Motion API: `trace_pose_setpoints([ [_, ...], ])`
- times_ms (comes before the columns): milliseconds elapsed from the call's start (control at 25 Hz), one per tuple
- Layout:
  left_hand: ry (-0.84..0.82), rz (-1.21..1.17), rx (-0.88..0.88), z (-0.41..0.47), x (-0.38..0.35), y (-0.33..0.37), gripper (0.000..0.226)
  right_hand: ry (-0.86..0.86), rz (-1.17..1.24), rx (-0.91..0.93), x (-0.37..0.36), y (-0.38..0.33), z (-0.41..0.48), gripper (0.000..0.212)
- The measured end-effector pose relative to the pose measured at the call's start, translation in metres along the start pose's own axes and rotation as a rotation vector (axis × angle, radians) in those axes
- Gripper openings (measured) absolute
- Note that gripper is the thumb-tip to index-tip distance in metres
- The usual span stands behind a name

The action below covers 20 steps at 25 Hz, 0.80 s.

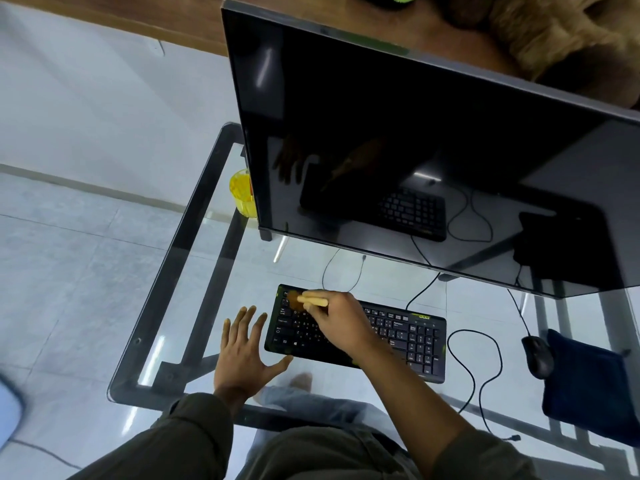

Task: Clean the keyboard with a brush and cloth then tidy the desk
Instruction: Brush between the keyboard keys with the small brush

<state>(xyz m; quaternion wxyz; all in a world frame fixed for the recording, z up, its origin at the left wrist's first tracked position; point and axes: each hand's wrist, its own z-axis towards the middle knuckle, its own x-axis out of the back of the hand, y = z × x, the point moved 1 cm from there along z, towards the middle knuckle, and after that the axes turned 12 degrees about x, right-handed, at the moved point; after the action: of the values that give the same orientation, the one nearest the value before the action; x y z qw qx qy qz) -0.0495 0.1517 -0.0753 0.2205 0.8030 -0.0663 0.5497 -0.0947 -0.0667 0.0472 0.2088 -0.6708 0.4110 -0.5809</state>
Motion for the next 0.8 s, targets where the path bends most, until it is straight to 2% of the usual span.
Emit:
trace_pose_setpoints([
  [80, 0.002, 0.007, -0.003, 0.000, 0.001, 0.001, 0.102, -0.106, 0.010, 0.018, -0.004, -0.002, 0.003, 0.026],
  [200, 0.005, -0.012, -0.005, 0.000, 0.002, 0.000, 0.102, -0.001, 0.007, 0.001, -0.005, 0.000, 0.003, 0.027],
  [320, 0.006, -0.011, -0.011, 0.000, 0.002, 0.001, 0.101, -0.102, -0.011, 0.056, -0.010, 0.000, 0.002, 0.028],
  [440, -0.002, -0.013, 0.000, 0.000, 0.001, 0.000, 0.102, 0.022, -0.021, 0.033, -0.003, 0.001, 0.001, 0.028],
  [520, 0.002, -0.012, -0.013, 0.000, 0.003, 0.000, 0.102, -0.056, -0.024, 0.033, -0.002, 0.003, -0.001, 0.029],
  [720, 0.008, -0.022, -0.018, 0.000, 0.002, -0.001, 0.102, -0.055, -0.092, 0.000, 0.004, 0.017, -0.019, 0.028],
  [800, 0.005, -0.032, -0.019, 0.001, 0.001, -0.002, 0.103, 0.082, -0.105, -0.058, 0.011, 0.027, -0.030, 0.026],
])
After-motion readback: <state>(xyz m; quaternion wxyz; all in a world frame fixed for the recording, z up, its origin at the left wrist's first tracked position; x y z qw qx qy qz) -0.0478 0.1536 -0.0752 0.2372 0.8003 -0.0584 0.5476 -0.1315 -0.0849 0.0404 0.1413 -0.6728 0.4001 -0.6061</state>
